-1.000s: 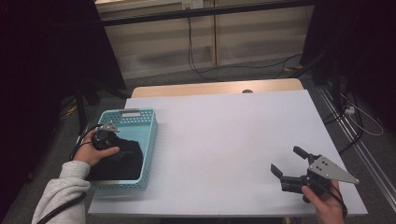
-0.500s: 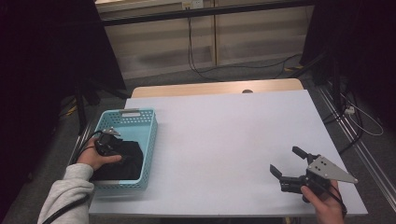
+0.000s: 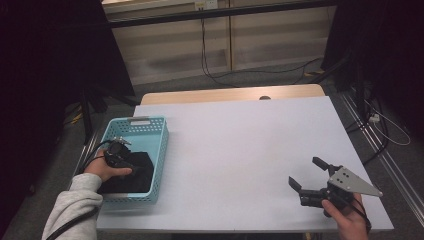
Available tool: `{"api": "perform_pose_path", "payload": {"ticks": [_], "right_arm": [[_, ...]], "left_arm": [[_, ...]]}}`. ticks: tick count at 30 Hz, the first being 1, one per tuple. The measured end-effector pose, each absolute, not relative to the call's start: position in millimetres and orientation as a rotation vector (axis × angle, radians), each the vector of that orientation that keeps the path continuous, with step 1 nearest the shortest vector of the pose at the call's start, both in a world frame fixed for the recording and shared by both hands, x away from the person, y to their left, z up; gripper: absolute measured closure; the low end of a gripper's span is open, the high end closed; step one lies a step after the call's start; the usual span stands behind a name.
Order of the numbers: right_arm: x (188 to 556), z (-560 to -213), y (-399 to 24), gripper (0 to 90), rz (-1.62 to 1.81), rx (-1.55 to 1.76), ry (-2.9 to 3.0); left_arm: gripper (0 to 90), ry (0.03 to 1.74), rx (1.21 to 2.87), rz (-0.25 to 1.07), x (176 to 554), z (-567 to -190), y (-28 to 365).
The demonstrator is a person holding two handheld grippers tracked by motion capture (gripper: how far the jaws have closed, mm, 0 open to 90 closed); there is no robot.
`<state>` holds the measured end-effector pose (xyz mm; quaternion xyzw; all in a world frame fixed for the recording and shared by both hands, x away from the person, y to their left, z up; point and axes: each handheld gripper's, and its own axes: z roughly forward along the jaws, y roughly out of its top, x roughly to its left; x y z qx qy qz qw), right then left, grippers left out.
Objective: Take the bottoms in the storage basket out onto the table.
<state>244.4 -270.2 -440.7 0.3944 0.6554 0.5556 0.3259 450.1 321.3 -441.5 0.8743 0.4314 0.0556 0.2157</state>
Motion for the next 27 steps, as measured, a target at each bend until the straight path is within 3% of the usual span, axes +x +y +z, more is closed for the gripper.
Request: {"api": "perform_pose_path", "payload": {"ticks": [4, 7, 9, 10, 11, 12, 14, 19, 27], "right_arm": [[245.5, -442.1, -270.0, 0.6, 1.453, 1.039, 1.721], [244.8, -440.4, -268.8, 0.6, 1.454, 1.029, 1.723], [244.9, -440.1, -268.8, 0.6, 1.457, 1.029, 1.720], [244.9, -440.1, -268.8, 0.6, 1.457, 1.029, 1.720], [244.9, -440.6, -269.1, 0.7, 1.451, 1.031, 1.722], [244.9, -440.7, -269.3, 0.6, 1.453, 1.028, 1.725], [244.8, -440.3, -269.9, 0.6, 1.449, 1.024, 1.725], [245.5, -439.5, -270.5, 0.7, 1.457, 1.033, 1.711], [244.7, -438.7, -271.6, 0.6, 1.461, 1.039, 1.704]], "left_arm": [[8.4, 1.230, 2.436, 0.123, 449.6, -436.3, 318.2], [27.5, 1.226, 2.486, 0.104, 450.8, -431.5, 315.8], [36.5, 1.233, 2.504, 0.112, 451.2, -429.3, 313.3], [36.5, 1.217, 2.526, 0.113, 451.6, -428.0, 312.6], [50.1, 1.212, 2.497, 0.063, 450.5, -427.3, 310.3], [58.1, 1.221, 2.480, 0.050, 449.5, -427.6, 308.5], [64.5, 1.214, 2.488, 0.049, 449.2, -427.1, 307.3], [73.4, 1.193, 2.498, 0.009, 450.4, -426.0, 302.9], [76.8, 1.223, 2.449, 0.020, 463.8, -420.2, 287.2]]}}
